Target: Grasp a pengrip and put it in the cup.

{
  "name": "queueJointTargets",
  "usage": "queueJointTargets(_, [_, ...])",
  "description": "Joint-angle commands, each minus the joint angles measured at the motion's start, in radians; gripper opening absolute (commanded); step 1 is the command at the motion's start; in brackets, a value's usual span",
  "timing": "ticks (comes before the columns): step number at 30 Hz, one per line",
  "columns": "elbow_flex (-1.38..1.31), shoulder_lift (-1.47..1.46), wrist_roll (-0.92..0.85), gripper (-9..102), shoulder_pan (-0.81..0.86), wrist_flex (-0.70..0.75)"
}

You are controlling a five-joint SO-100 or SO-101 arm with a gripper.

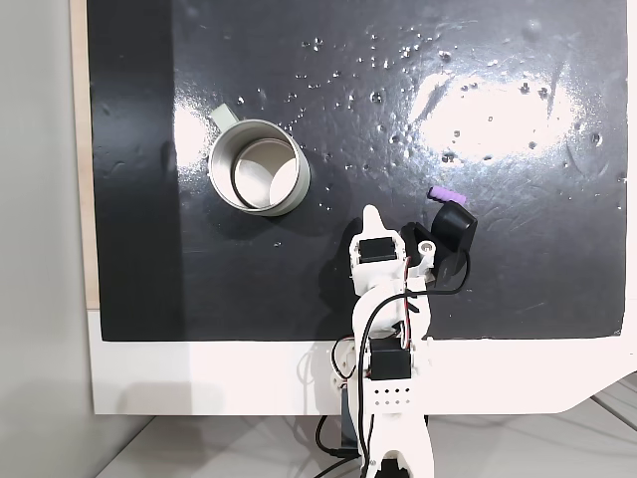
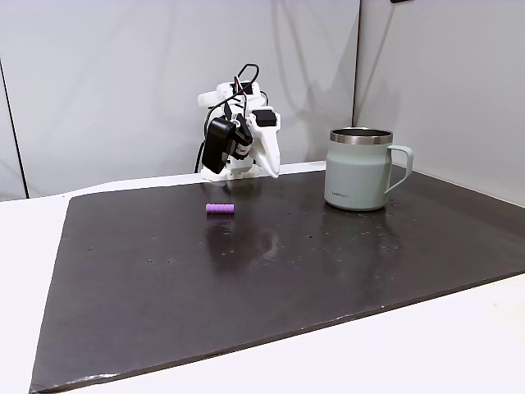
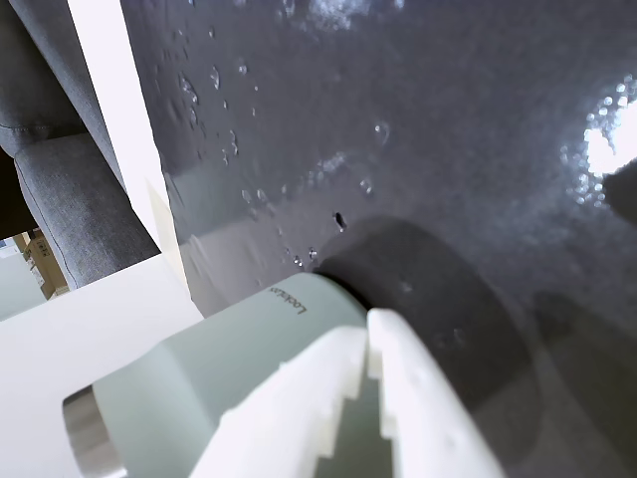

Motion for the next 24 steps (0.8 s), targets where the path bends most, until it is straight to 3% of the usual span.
queueJointTargets(1, [-0.003,0.018,0.005,0,0.005,-0.015])
queueJointTargets(17, [-0.014,0.018,-0.008,0,0.028,-0.012])
queueJointTargets(24, [-0.190,0.018,-0.015,0,0.120,0.118])
